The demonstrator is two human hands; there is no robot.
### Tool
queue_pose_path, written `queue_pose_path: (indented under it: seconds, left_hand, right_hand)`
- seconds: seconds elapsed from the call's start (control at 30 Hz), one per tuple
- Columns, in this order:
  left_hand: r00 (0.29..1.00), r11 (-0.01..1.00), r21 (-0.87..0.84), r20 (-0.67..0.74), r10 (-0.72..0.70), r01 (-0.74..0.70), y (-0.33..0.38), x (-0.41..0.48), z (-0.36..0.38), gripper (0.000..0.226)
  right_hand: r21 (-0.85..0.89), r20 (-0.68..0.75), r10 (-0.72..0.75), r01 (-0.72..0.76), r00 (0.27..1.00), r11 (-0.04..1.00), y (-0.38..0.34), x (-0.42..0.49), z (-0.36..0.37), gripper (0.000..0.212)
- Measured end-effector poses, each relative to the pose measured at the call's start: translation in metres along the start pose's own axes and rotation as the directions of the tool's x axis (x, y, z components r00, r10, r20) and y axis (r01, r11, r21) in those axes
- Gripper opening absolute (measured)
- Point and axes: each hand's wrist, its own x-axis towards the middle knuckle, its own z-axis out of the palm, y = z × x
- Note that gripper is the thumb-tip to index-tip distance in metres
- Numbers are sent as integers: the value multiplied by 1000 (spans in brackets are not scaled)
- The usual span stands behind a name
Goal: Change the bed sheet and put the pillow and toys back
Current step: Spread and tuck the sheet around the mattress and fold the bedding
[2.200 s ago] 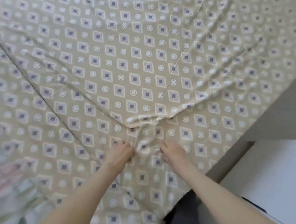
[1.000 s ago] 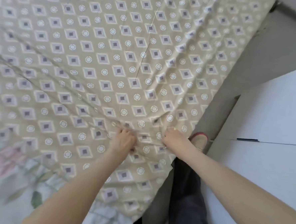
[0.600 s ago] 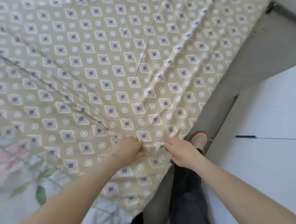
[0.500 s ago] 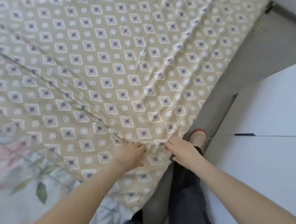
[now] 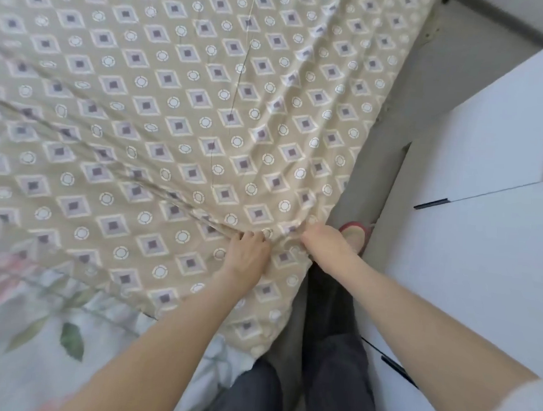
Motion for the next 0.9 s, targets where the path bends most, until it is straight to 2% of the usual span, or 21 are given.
queue_pose_path:
  seconds: [0.07, 0.13, 0.23, 0.3, 0.4, 0.5, 0.63, 0.83, 0.9]
  left_hand:
    - [1000, 1000, -13, -13, 8, -8, 1, -4, 1, 38]
    - [1000, 1000, -15, -11, 8, -8, 3, -9, 1, 42]
    - [999, 1000, 1, 29, -16, 16, 9, -11, 0, 45]
    - [998, 999, 8, 45, -35, 35, 11, -9, -2, 49]
    - [998, 998, 60, 60, -30, 26, 14, -2, -7, 45]
    - [998, 992, 121, 58, 14, -20, 17, -2, -9, 39]
    - [991, 989, 122, 111, 76, -89, 15, -4, -11, 43]
    - [957, 991, -65, 260, 126, -113, 2, 4, -22, 34]
    - [945, 989, -32, 292, 149, -146, 0, 6, -25, 28]
  right_hand:
    - [1, 7, 65, -65, 998, 998, -1, -4, 7, 28]
    - [17, 11, 104, -104, 995, 994, -1, -8, 13, 17]
    - [18, 26, 99, -100, 995, 995, 0, -4, 15, 32]
    - [33, 25, 89, -90, 996, 995, -2, -1, 11, 25]
    - [-10, -55, 17, -17, 998, 1000, -3, -1, 7, 24]
    - [99, -160, -111, 128, 981, 987, -8, -5, 24, 32]
    - [400, -86, -102, 128, 991, 908, -11, -8, 31, 35]
    - [413, 23, -112, 93, 993, 906, -17, -10, 32, 26]
    - [361, 28, -112, 95, 993, 928, -17, -11, 34, 21]
